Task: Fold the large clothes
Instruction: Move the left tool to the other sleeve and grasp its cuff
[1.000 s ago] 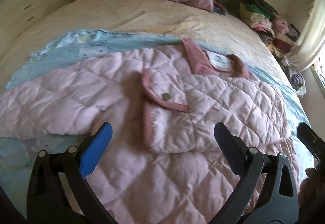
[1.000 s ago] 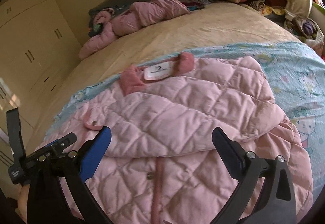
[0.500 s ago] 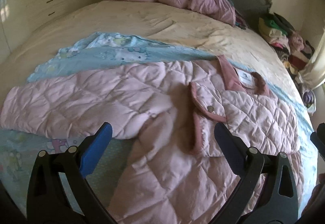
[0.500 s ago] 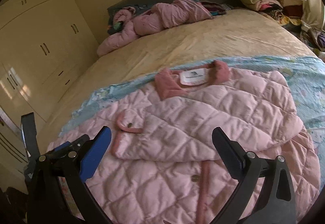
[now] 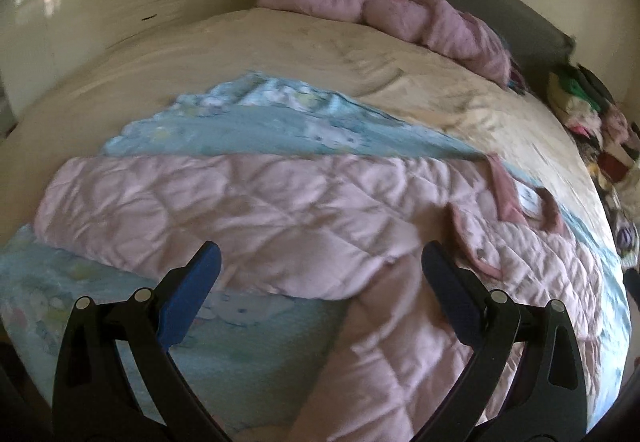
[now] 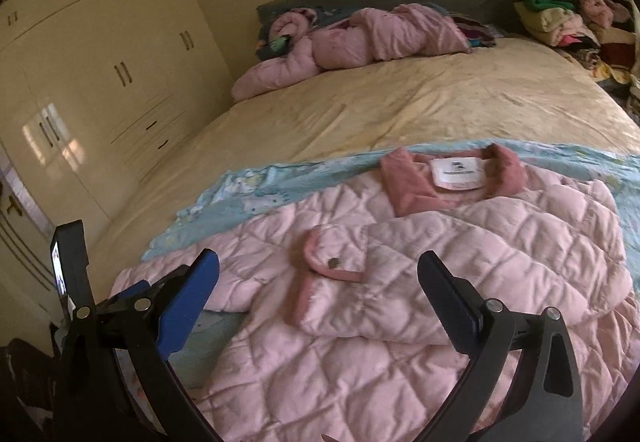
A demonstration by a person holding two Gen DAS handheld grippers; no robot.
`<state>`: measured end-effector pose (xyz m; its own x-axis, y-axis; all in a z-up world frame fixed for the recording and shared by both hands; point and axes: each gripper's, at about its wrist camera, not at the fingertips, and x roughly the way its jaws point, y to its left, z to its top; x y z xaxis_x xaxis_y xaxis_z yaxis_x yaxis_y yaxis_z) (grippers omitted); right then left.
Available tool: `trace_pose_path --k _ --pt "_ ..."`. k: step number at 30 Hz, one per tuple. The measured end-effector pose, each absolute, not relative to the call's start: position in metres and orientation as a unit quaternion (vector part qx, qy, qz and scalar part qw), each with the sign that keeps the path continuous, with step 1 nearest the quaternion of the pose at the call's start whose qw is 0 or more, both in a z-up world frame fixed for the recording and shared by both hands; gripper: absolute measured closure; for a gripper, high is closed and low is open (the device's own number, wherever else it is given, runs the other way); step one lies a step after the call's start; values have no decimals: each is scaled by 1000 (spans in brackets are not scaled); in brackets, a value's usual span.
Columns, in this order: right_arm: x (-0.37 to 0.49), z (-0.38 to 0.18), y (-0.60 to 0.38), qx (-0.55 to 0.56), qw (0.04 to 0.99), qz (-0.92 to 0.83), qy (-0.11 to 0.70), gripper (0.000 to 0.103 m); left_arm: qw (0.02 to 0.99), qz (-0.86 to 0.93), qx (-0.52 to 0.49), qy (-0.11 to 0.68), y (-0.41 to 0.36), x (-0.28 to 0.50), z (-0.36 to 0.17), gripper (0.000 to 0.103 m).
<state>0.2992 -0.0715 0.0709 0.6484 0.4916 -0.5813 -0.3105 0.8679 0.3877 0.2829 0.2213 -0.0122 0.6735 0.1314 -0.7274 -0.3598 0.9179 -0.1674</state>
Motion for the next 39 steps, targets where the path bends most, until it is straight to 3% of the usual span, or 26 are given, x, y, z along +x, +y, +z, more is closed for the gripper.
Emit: trace_pose_path --k 12,25,31,39 --pt "302 76 1 77 883 294 358 4 875 210 -228 371 299 262 -22 9" --pt "289 56 56 41 854 346 387 4 817 267 -314 403 364 243 -69 9" --pt "285 49 61 51 843 359 397 4 781 277 -382 410 390 238 -101 9" --pt "295 41 39 94 836 345 416 4 768 287 -443 361 417 239 -124 9"
